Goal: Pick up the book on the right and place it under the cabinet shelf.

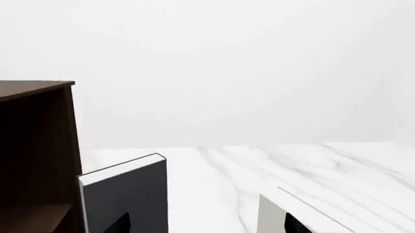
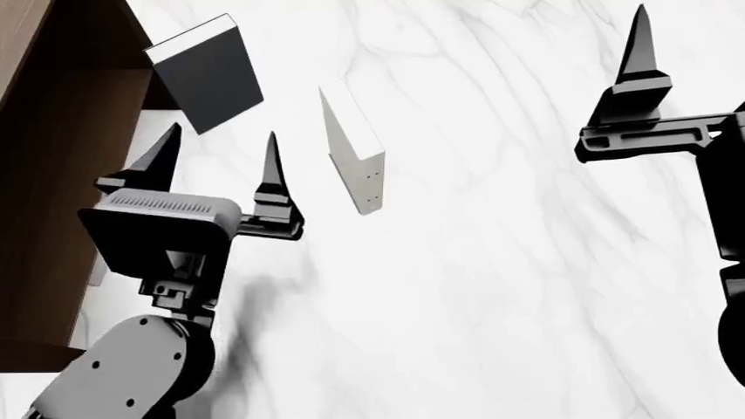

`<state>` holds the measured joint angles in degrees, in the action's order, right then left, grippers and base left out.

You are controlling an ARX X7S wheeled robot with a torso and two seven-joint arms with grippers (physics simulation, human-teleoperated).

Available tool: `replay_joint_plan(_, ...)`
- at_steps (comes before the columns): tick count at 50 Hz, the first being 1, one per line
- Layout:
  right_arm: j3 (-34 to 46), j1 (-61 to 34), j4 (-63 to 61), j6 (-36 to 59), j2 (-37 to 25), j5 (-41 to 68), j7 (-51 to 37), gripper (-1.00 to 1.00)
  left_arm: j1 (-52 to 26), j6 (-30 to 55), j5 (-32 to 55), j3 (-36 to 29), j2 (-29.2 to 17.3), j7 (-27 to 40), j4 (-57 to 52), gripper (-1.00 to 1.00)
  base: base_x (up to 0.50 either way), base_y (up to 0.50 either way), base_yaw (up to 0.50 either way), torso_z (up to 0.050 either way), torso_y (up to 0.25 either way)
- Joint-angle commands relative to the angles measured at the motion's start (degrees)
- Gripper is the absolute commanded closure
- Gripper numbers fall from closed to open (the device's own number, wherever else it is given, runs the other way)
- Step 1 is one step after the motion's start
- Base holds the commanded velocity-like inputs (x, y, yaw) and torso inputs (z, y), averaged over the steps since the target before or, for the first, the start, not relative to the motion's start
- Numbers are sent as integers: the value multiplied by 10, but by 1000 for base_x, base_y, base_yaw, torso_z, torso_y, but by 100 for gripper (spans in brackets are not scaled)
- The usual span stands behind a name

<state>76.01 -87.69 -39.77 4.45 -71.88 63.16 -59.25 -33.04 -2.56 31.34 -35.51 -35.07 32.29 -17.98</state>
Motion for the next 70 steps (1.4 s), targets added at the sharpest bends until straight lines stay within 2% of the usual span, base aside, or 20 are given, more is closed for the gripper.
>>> replay_joint_plan(1, -3, 1, -1, -1, -1, 0, 0, -100, -33, 56, 6, 5, -29, 23, -78, -100, 0, 0, 0, 0, 0)
replay_joint_plan(28, -12, -1, -13, 3, -5, 5, -3, -100, -97, 147, 39, 29, -71, 58, -180, -100, 0, 0, 0, 0, 32)
replay_joint_plan(70, -8, 35, -17, -30, -8, -17, 1, -100, -165, 212, 120, 75, -104, 91, -249, -100, 0, 0, 0, 0, 116)
